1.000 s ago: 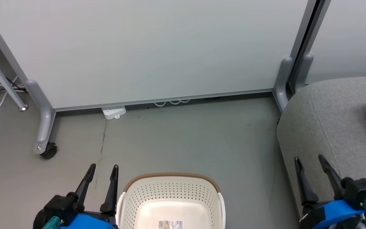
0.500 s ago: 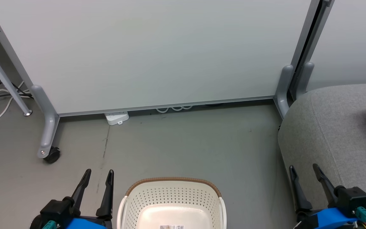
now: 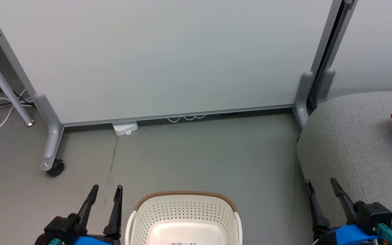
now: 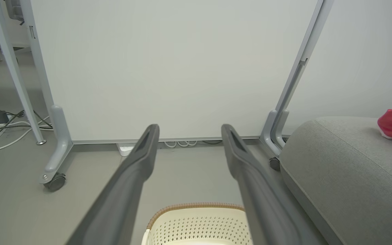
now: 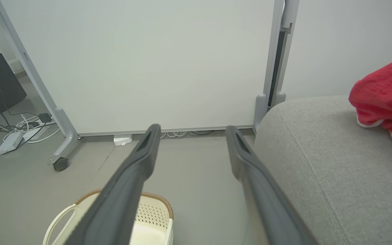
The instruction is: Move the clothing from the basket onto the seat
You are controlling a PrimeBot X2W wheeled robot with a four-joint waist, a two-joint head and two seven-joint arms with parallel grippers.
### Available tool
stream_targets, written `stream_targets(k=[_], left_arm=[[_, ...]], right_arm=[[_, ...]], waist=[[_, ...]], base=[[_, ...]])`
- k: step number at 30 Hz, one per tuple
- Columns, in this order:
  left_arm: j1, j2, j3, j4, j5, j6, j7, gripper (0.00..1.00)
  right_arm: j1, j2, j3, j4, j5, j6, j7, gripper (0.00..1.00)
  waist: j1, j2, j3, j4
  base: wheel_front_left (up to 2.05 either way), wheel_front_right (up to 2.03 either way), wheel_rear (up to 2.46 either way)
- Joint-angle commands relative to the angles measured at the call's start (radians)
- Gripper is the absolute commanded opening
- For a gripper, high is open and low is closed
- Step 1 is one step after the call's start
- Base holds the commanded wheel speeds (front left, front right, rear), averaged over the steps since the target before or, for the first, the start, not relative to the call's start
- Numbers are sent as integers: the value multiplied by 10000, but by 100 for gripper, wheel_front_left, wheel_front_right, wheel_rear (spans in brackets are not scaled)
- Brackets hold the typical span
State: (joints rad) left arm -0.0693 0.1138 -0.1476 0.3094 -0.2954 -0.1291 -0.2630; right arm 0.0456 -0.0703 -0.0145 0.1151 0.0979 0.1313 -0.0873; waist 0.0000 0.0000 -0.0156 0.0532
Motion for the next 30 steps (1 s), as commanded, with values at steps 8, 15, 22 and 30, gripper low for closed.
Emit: stream_targets(k=[8, 15, 22, 30], left_arm=[[312, -144, -104, 515, -99, 2, 31, 0], [353, -209, 49, 582, -1043, 1, 289, 0], [267, -241, 295, 454, -2244, -1, 623, 0], [175, -277, 553, 320, -3499, -3, 974, 0]], right_arm=[[92, 10, 15, 584, 54, 2, 22, 0], [6, 24, -72, 806, 1117, 1, 187, 0], [-154, 42, -160, 840, 2497, 0, 361, 0], [-324, 60, -252, 882, 3943, 0, 545, 0]], waist=[[0, 0, -2, -13], [0, 0, 5, -35], [0, 0, 16, -64], [0, 0, 28, -97]], base=[[0, 0, 0], [0, 0, 0], [0, 0, 0], [0, 0, 0]])
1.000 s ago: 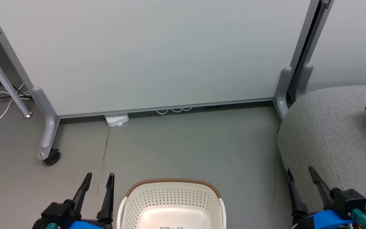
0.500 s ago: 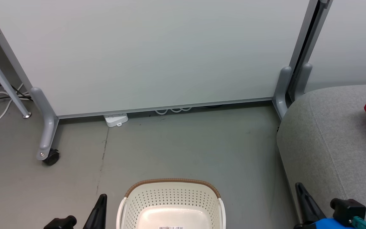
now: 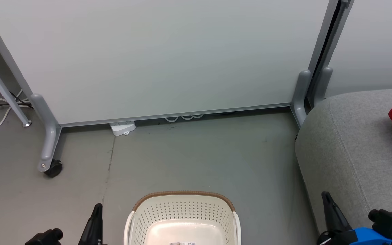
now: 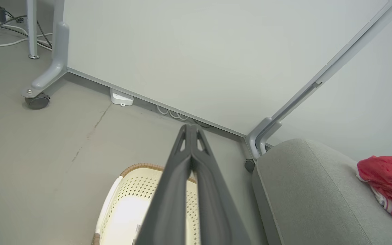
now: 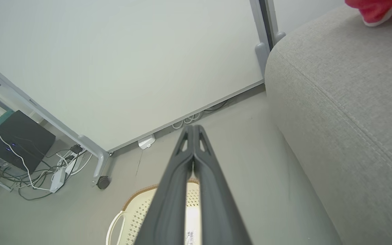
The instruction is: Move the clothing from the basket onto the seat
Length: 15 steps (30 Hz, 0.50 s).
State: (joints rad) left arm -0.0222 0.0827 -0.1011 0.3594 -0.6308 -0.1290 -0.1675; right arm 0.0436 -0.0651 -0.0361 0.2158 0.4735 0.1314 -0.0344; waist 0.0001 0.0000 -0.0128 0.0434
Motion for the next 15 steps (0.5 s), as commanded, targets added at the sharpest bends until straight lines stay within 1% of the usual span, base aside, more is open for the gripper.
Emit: stream_targets(k=[1, 15], left_arm=[[-306, 29, 121, -196, -294, -5, 62, 0], [-440, -31, 525, -400, -2207, -9, 602, 0]], right_arm=[[-324, 10, -47, -119, 360, -2, 40, 0], [-583, 39, -195, -45, 2559, -4, 334, 0]], waist=[[-1, 0, 1, -3], [-1, 0, 23, -61]], base=[[0, 0, 0], [0, 0, 0]])
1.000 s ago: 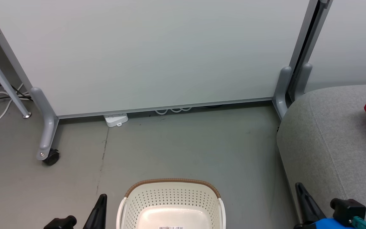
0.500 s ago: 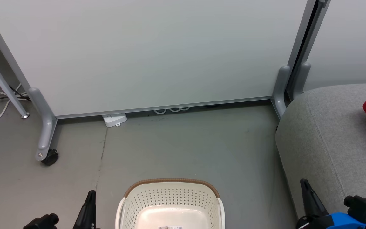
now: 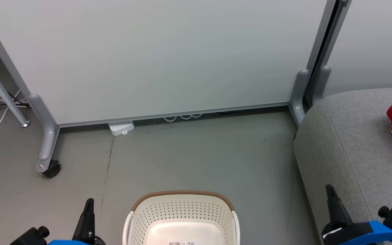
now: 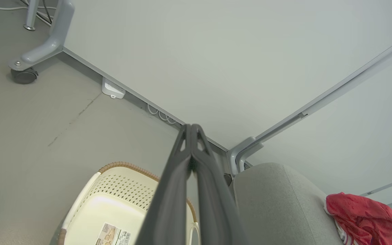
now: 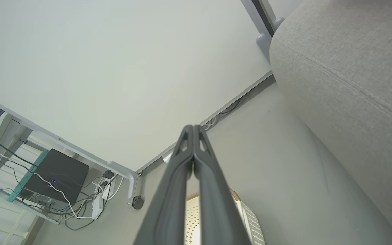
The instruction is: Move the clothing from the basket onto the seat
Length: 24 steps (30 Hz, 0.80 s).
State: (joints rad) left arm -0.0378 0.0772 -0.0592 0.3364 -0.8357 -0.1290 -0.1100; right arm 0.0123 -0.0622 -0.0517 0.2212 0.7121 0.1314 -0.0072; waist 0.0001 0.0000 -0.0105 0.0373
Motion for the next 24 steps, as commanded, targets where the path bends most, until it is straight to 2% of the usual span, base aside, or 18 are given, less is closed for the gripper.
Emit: stream_targets(k=[1, 24], left_arm=[[-291, 21, 131, -183, -283, -9, 63, 0], [-462, -67, 681, -447, -2841, -15, 806, 0]], right_arm=[[-285, 12, -50, -94, 321, -4, 79, 0], [-640, 52, -254, 10, 3279, -6, 472, 0]], waist=[[-1, 0, 2, -4], [-1, 0, 37, -100]], base=[[0, 0, 0], [0, 0, 0]])
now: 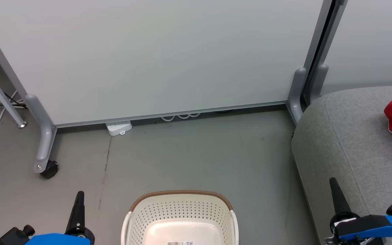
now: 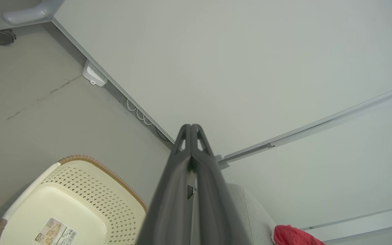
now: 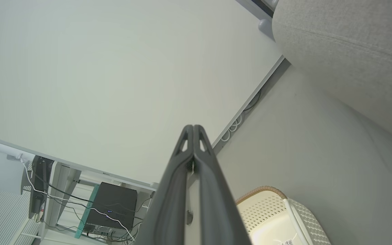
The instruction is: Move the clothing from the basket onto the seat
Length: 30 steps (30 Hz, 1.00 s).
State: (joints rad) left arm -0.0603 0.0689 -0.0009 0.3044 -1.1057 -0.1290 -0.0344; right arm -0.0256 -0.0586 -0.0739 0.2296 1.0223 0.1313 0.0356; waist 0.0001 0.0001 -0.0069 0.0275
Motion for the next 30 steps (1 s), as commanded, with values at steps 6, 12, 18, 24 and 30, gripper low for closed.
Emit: stream_targets(k=[6, 12, 18, 24, 30], left_arm=[[-277, 2, 202, -179, -627, -16, 188, 0], [-317, -18, 315, -235, -1182, -18, 349, 0], [-336, -34, 440, -289, -1708, -19, 505, 0], [-377, -51, 544, -341, -2202, -21, 650, 0], [-399, -67, 642, -389, -2673, -22, 783, 0]], right_arm=[[-310, 23, -72, -51, 736, -4, 116, 0], [-377, 32, -113, -28, 1376, -4, 201, 0], [-453, 42, -153, -4, 1984, -4, 279, 0], [-530, 49, -192, 18, 2559, -5, 352, 0], [-588, 57, -227, 38, 3113, -5, 443, 0]], waist=[[0, -1, 8, -22], [0, -1, 17, -47], [0, -1, 26, -72], [0, -1, 35, -97], [0, -1, 44, -122]], base=[[0, 0, 0], [0, 0, 0], [0, 0, 0], [0, 0, 0], [0, 0, 0]])
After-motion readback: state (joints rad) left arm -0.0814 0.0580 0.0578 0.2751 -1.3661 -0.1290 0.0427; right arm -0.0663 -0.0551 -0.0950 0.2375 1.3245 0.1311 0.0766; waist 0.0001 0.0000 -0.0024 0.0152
